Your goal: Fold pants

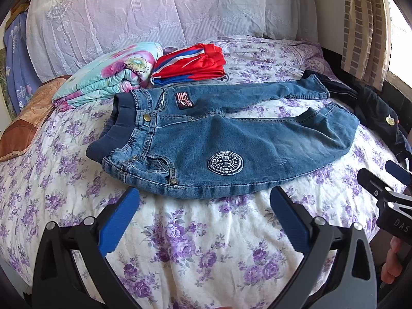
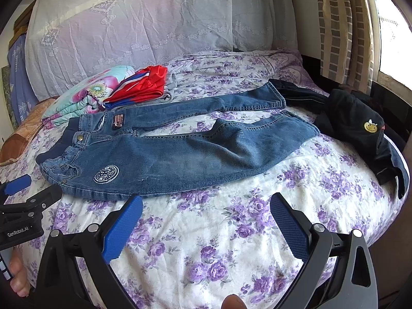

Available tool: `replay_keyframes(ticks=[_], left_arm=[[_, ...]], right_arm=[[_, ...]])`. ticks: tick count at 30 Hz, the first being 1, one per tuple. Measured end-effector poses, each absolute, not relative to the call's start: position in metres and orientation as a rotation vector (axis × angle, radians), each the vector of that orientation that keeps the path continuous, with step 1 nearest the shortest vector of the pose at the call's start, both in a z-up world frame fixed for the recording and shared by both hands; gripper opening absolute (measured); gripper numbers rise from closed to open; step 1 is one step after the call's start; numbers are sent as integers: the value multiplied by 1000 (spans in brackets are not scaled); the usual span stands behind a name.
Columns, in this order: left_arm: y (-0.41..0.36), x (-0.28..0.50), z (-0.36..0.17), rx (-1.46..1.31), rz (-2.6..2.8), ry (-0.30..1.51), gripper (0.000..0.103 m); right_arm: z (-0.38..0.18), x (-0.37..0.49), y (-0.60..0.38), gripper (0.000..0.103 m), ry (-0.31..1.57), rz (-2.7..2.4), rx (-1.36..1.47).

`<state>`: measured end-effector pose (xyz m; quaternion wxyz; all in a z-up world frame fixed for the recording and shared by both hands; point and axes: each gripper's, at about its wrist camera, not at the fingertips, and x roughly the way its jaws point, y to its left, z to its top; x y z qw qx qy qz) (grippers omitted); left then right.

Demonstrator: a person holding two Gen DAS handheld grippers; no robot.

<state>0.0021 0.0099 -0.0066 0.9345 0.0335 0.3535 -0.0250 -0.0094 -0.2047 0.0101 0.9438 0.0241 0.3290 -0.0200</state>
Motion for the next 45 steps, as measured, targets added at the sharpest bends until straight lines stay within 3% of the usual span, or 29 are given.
replay_keyframes(ticks=[10, 20, 29, 35, 36, 39, 41, 43, 44, 45], left_arm=[[29, 14, -7, 43, -71, 740, 99], [158, 49, 7, -64, 7, 762, 99], [216, 150, 10, -6, -45, 848, 99], [211, 227, -10, 9, -126, 911, 99], [209, 240, -13, 5, -151, 926, 99], [202, 267, -23, -4, -215, 957, 99], [200, 278, -30, -17, -247, 976, 99], [199, 289, -39, -56, -309, 1005, 70], [198, 297, -46, -82, -360, 1052, 31], [198, 300, -50, -104, -381, 1073, 23]], right_arm=[[7, -4, -197, 100, 682, -31, 32], [5, 20, -95, 100, 656, 280, -195], [-12, 59, 61, 100, 621, 559, -455], [-25, 95, 82, 99, 708, 586, -426], [-26, 98, 85, 97, 713, 583, -428], [-32, 107, 88, 79, 735, 587, -428], [-35, 109, 90, 51, 761, 631, -413], [-38, 109, 93, 28, 785, 667, -400], [-38, 106, 96, 23, 775, 646, -420], [-38, 104, 99, 21, 762, 633, -441]])
